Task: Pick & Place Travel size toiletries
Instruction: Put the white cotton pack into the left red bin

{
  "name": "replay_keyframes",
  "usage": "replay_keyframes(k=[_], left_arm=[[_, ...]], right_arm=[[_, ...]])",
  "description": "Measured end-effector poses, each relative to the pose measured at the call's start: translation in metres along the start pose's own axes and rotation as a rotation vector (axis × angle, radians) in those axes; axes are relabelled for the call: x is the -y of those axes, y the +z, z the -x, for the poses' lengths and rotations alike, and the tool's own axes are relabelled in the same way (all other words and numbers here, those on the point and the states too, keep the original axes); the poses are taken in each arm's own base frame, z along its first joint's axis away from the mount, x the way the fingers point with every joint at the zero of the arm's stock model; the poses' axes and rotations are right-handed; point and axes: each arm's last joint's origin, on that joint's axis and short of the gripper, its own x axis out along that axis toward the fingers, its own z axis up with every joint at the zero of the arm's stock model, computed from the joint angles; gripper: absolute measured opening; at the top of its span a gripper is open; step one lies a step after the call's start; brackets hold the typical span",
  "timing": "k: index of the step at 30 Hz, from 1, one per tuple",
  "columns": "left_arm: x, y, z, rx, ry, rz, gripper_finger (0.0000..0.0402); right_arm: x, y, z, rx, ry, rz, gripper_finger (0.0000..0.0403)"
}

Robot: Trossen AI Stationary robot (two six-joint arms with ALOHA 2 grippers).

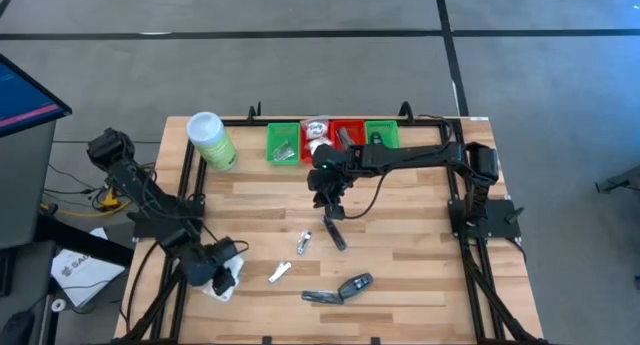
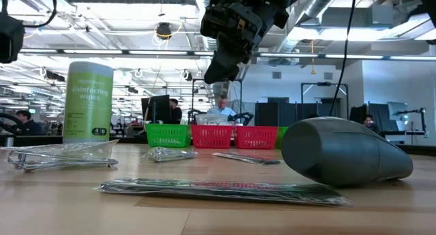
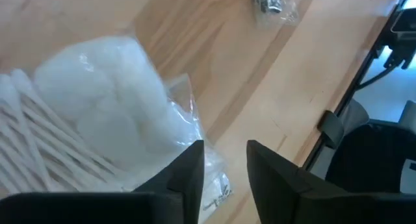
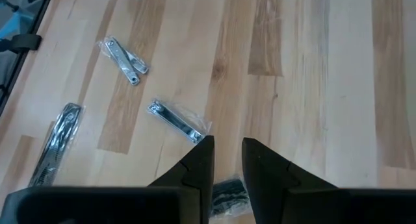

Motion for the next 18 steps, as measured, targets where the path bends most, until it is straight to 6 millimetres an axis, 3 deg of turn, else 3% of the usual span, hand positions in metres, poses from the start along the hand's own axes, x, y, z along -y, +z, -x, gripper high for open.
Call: replay_keyframes(k=[10, 18], left_arm=[[-0.001, 0.013, -0.002, 0.019, 0.015, 0.017, 0.014], [-0.003, 0.026, -0.003, -0.019, 0.029, 0.038, 0.0136]], right_arm=[[0.0, 0.0, 0.0, 0.005, 0.0, 0.012, 0.0072], [0.0, 0.001, 0.0, 0.01, 0.001, 0.023, 0.0072]])
